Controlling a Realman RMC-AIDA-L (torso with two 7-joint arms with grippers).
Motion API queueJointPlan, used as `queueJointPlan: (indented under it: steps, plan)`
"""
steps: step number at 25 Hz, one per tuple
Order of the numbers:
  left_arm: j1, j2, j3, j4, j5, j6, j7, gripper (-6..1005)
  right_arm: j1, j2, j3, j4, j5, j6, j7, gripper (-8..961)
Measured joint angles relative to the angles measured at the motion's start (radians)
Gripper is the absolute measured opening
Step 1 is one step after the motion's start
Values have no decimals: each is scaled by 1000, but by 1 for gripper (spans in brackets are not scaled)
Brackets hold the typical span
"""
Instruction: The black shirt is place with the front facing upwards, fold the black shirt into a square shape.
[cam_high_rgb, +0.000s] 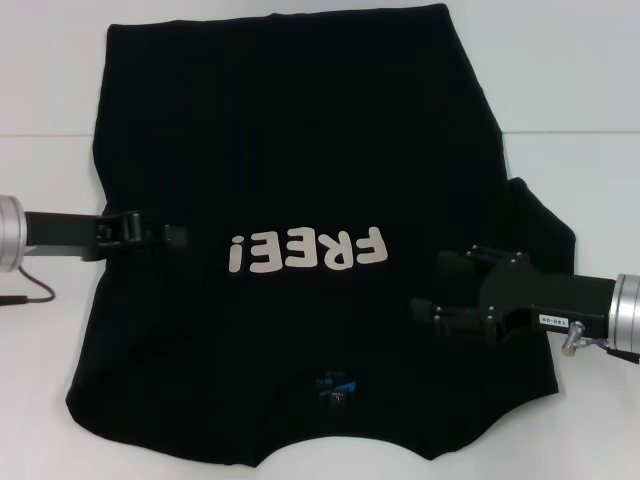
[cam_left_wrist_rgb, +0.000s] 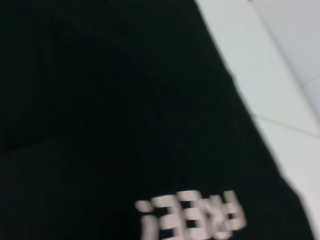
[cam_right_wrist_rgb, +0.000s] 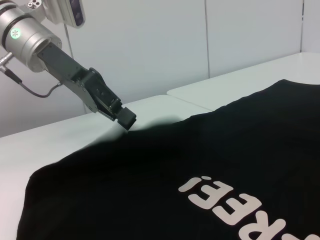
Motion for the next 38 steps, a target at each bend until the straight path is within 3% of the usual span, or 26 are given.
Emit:
queueJointPlan:
  steps: [2, 5, 8, 11, 13, 16, 19, 21, 24, 28, 38]
  plan:
    - [6, 4, -3, -36, -67, 19, 39, 99, 0, 0, 4, 0, 0, 0, 1, 865]
    - [18, 15, -22, -86, -171, 76, 137, 198, -3, 0, 17, 0, 1, 1, 26, 865]
    - [33, 23, -94, -160, -255, 159, 324, 296, -8, -5, 34, -10, 2, 3, 100, 865]
    - [66, 15, -152, -212, -291, 228, 568, 440, -11, -18, 67, -65, 0, 2, 258, 865]
    - [92, 4, -153, -216, -292, 266, 703, 536, -12, -36, 66, -125, -15, 5, 411, 865]
    - [131, -18, -151, -221, -292, 324, 891, 657, 5, -81, 56, -225, -94, 8, 724, 865]
    - [164, -31, -126, -227, -283, 358, 1023, 779, 51, -135, 41, -311, -270, -16, 1037, 864]
    - [180, -35, -104, -227, -282, 363, 1054, 814, 85, -151, 39, -371, -411, -30, 1223, 864]
    - [192, -34, -74, -227, -281, 361, 1068, 866, 134, -148, 40, -421, -617, -56, 1406, 864]
    - [200, -32, -55, -229, -281, 357, 1070, 935, 184, -130, 36, -386, -772, -48, 1464, 864]
    - [202, -31, -55, -228, -281, 355, 1072, 952, 234, -121, 32, -184, -798, 127, 1447, 865]
